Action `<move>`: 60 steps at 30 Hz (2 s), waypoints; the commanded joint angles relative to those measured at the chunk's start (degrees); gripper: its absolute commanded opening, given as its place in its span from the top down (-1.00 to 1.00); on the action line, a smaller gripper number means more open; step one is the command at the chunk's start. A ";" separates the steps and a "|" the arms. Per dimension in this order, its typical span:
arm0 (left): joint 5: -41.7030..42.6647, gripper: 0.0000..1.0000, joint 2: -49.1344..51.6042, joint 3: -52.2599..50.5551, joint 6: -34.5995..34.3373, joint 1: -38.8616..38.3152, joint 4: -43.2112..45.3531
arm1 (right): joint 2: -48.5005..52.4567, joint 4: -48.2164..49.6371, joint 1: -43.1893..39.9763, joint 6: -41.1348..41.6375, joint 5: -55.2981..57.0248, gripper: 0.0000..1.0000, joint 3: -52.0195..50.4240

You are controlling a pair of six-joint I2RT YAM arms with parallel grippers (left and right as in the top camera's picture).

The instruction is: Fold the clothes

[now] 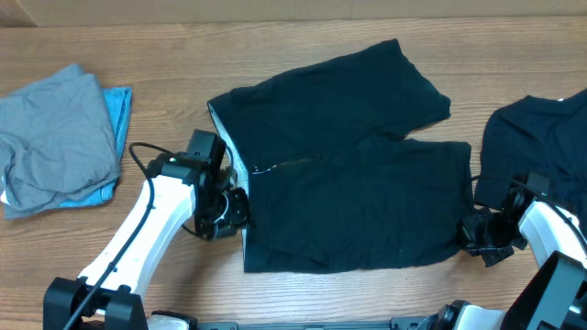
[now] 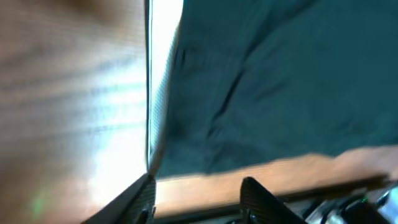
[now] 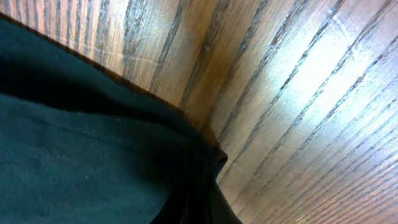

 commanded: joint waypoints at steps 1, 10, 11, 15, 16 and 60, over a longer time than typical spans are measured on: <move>-1.27 -0.06 -0.22 -1.51 1.97 -3.10 -1.36 | 0.35 0.76 -0.26 0.09 0.72 0.92 -1.53; -5.60 -0.04 -0.22 -8.48 0.22 -8.41 2.80 | 0.35 0.79 -0.26 0.09 0.68 0.92 -1.53; -7.04 -0.04 -0.22 -8.83 -0.31 -8.41 2.82 | 0.35 0.79 -0.26 0.09 0.68 0.92 -1.53; -10.64 -0.04 -0.22 -10.60 -1.29 -8.41 4.00 | 0.35 0.79 -0.26 0.09 0.70 0.92 -1.53; -10.62 -0.01 -0.22 -10.95 -1.27 -8.44 4.42 | 0.35 0.81 -0.26 0.09 0.70 0.92 -1.53; 0.96 0.92 -2.19 -8.17 5.11 -8.37 3.76 | 0.04 -4.50 1.18 0.11 1.60 0.93 3.37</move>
